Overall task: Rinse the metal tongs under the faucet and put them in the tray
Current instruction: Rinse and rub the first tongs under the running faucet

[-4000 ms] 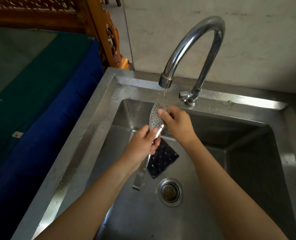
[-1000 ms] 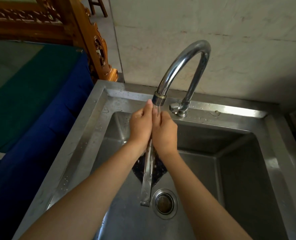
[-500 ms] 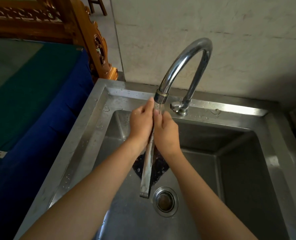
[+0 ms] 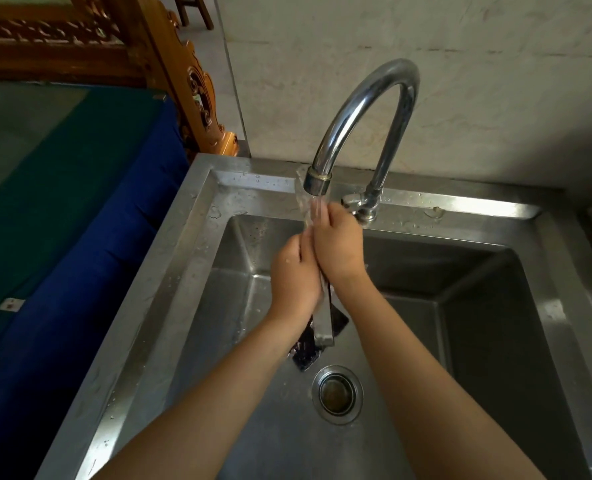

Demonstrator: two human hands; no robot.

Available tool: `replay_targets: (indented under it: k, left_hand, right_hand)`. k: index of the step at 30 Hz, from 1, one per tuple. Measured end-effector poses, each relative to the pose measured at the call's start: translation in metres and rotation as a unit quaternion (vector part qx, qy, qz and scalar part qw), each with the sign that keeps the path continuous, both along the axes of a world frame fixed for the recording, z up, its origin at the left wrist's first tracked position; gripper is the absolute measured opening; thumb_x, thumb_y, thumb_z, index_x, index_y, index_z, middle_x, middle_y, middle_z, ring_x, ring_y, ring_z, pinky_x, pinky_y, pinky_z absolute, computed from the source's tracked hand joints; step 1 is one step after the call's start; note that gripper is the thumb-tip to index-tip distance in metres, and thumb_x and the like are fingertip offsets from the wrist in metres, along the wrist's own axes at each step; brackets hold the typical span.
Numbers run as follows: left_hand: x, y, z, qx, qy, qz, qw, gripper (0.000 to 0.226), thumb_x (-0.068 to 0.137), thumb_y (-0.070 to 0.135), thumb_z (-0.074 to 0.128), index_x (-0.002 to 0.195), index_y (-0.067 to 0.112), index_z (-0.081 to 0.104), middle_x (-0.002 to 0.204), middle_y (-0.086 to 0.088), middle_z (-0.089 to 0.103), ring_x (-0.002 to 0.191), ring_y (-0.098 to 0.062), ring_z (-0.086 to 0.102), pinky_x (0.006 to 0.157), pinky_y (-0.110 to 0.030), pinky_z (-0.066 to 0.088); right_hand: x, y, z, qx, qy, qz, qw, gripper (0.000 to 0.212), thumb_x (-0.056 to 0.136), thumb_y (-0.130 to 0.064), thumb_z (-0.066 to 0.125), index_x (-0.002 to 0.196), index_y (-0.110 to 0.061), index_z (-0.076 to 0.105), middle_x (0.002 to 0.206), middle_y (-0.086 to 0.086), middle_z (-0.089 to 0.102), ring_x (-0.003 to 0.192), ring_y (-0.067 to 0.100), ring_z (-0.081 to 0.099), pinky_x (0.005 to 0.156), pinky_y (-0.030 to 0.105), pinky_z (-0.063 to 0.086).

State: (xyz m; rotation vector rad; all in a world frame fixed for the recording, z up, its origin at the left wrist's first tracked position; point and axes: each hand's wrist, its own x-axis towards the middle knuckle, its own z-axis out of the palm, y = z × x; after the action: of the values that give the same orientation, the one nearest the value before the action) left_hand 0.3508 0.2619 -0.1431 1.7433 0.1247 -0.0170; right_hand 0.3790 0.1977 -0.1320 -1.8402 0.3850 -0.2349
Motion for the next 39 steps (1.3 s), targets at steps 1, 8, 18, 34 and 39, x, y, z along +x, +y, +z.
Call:
replay_targets:
  k: [1,8,18,34,39]
  left_hand:
    - [0.004,0.000,0.002,-0.014,-0.001,0.006,1.000,0.037,0.098,0.033,0.037,0.072,0.022,0.060,0.064,0.002,0.062,0.053,0.002,0.057,0.048,-0.012,0.042]
    - [0.009,-0.002,0.006,-0.043,-0.014,0.004,0.999,0.036,0.097,0.032,0.042,0.071,0.020,0.064,0.071,-0.004,0.067,0.065,-0.004,0.060,0.066,-0.025,0.050]
    - [0.023,-0.001,0.016,-0.055,0.033,0.062,0.996,0.054,0.094,0.038,0.047,0.077,-0.012,0.058,0.072,-0.017,0.054,0.068,-0.025,0.049,0.066,-0.040,0.045]
    - [0.002,0.002,0.007,0.068,-0.097,-0.006,0.993,0.034,0.098,0.026,0.041,0.072,0.011,0.055,0.055,0.006,0.047,0.050,-0.005,0.040,0.049,-0.022,0.032]
    - [-0.001,0.000,0.004,0.140,-0.124,0.000,0.982,0.038,0.098,0.020,0.041,0.060,0.021,0.044,0.051,0.009,0.042,0.046,0.000,0.044,0.045,-0.015,0.030]
  right_hand:
    - [-0.006,0.002,0.000,-0.019,0.001,0.008,1.000,0.036,0.098,-0.029,0.041,0.065,-0.016,0.045,0.055,-0.005,0.045,0.047,0.005,0.041,0.043,0.014,0.033]
    - [-0.028,0.002,0.011,-0.096,0.016,0.006,0.995,0.033,0.099,-0.034,0.035,0.083,-0.009,0.048,0.077,0.015,0.064,0.070,0.031,0.060,0.062,0.041,0.048]
    - [-0.064,0.012,0.003,-0.202,0.031,0.036,0.978,0.041,0.099,-0.035,0.033,0.077,-0.008,0.054,0.071,0.012,0.063,0.065,0.031,0.060,0.058,0.038,0.045]
    - [-0.009,-0.004,0.010,-0.100,-0.043,0.014,0.994,0.045,0.098,-0.032,0.041,0.054,-0.023,0.038,0.048,-0.006,0.042,0.043,0.010,0.039,0.051,0.029,0.034]
    - [-0.006,-0.007,0.009,-0.033,-0.048,0.021,0.998,0.049,0.094,-0.035,0.047,0.049,-0.018,0.038,0.045,-0.002,0.040,0.043,0.013,0.036,0.048,0.030,0.032]
